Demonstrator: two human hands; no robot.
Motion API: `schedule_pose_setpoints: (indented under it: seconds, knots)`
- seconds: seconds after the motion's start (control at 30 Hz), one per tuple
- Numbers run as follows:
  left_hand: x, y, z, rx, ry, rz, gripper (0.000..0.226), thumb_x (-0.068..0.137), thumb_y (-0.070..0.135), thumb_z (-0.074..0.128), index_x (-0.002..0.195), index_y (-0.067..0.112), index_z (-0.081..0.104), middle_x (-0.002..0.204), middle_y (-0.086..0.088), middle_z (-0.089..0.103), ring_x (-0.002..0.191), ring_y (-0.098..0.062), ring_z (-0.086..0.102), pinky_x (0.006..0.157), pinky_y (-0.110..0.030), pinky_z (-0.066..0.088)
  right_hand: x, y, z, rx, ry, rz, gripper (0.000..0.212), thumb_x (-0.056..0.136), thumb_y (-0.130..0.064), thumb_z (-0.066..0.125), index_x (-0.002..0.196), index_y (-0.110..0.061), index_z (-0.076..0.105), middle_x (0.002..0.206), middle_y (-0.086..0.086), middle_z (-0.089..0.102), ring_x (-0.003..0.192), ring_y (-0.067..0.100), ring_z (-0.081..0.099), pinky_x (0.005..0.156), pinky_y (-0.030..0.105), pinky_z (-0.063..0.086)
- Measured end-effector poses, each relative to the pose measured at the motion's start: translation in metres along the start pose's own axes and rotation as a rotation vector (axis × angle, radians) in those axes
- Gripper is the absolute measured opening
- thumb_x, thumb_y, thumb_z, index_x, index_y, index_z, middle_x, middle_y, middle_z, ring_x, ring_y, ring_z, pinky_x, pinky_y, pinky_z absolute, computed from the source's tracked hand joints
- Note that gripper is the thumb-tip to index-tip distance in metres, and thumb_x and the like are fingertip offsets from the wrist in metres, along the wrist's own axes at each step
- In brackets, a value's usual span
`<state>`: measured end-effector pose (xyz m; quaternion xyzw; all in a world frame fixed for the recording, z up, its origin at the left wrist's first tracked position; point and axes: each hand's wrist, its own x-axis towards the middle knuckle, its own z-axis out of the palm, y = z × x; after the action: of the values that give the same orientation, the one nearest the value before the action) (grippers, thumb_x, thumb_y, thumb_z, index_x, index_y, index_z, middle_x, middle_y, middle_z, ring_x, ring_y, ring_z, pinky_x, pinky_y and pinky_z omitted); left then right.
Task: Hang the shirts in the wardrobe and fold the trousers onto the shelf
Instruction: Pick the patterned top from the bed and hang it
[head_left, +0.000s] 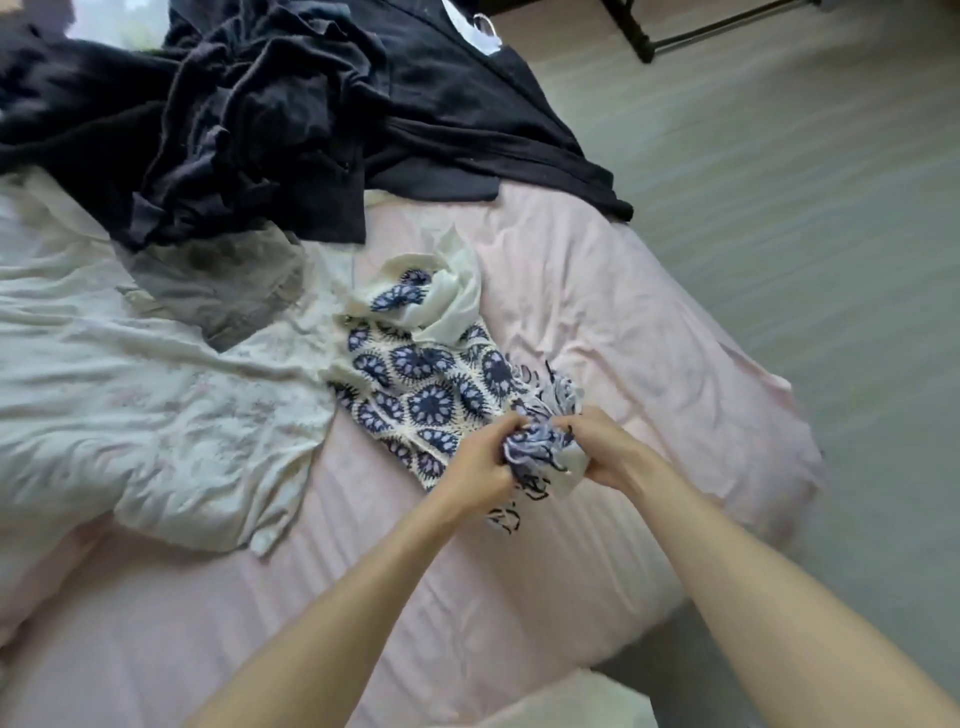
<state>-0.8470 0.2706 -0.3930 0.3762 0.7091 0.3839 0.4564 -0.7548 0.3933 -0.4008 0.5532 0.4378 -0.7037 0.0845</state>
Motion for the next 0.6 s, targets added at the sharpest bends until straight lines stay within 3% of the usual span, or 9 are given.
schedule_pose_setpoints:
  seconds: [0.1,0.13,0.23,0.3,0.37,0.47,0.6]
  knots:
    - [-0.037,0.019,0.015,-0.039,0.025,0.001,0.036,0.079,0.0,0.064,0.104,0.022,0.051,0.09,0.013,0.06,0.08,-0.001,0.057,0.068,-0.012,0.043,-0.045,0.034,-0.017,0.175,0.127,-0.014,0.019,0.088,0.006,0.046,0.098,0.003,0.062,0.081,0.015,0.069,0.067,0.025,0.065,0.068,0.036,0.055]
    - [-0.051,0.026,0.022,-0.025,-0.002,-0.026,0.034,0.081,0.002,0.064,0.107,0.021,0.051,0.092,0.01,0.061,0.08,-0.002,0.058,0.068,-0.013,0.044,-0.065,0.047,-0.027,0.234,0.16,0.0,0.018,0.089,0.002,0.048,0.099,0.002,0.063,0.078,0.011,0.069,0.066,0.022,0.065,0.07,0.035,0.054]
    - [-0.081,0.039,0.041,0.054,-0.143,-0.139,0.007,0.091,0.01,0.055,0.096,0.014,0.059,0.072,0.004,0.059,0.055,-0.001,0.052,0.052,-0.018,0.039,-0.111,0.082,-0.054,0.266,0.314,0.009,0.017,0.09,-0.011,0.053,0.103,-0.006,0.061,0.099,0.006,0.067,0.086,0.021,0.061,0.088,0.036,0.045]
    - [-0.091,0.05,0.054,0.13,-0.197,-0.167,0.014,0.093,0.007,0.048,0.084,0.011,0.057,0.065,0.002,0.053,0.049,-0.001,0.047,0.046,-0.015,0.034,-0.139,0.099,-0.072,0.317,0.401,-0.055,0.019,0.087,-0.004,0.053,0.104,-0.004,0.061,0.105,0.017,0.065,0.096,0.032,0.061,0.09,0.046,0.047]
    - [-0.096,0.067,0.068,0.095,-0.197,-0.18,0.011,0.094,0.008,0.046,0.089,0.005,0.056,0.069,-0.004,0.053,0.056,-0.011,0.047,0.052,-0.022,0.034,-0.167,0.112,-0.089,0.302,0.475,-0.129,0.015,0.086,0.003,0.052,0.093,-0.004,0.062,0.091,0.021,0.066,0.079,0.032,0.065,0.075,0.041,0.053]
    - [-0.099,0.103,0.093,-0.007,-0.154,-0.162,0.01,0.096,0.013,0.046,0.088,0.01,0.052,0.06,-0.003,0.047,0.043,-0.005,0.04,0.047,-0.023,0.032,-0.208,0.127,-0.117,0.257,0.545,-0.196,0.009,0.088,-0.005,0.055,0.094,-0.004,0.062,0.075,0.013,0.068,0.059,0.016,0.067,0.054,0.026,0.054]
    - [-0.099,0.161,0.126,-0.347,-0.05,-0.261,0.014,0.098,0.021,0.045,0.092,0.021,0.058,0.076,-0.003,0.064,0.066,-0.015,0.058,0.066,-0.032,0.049,-0.26,0.159,-0.154,0.197,0.798,-0.26,0.034,0.087,-0.036,0.059,0.092,-0.004,0.066,0.089,0.014,0.067,0.089,0.028,0.063,0.074,0.035,0.048]
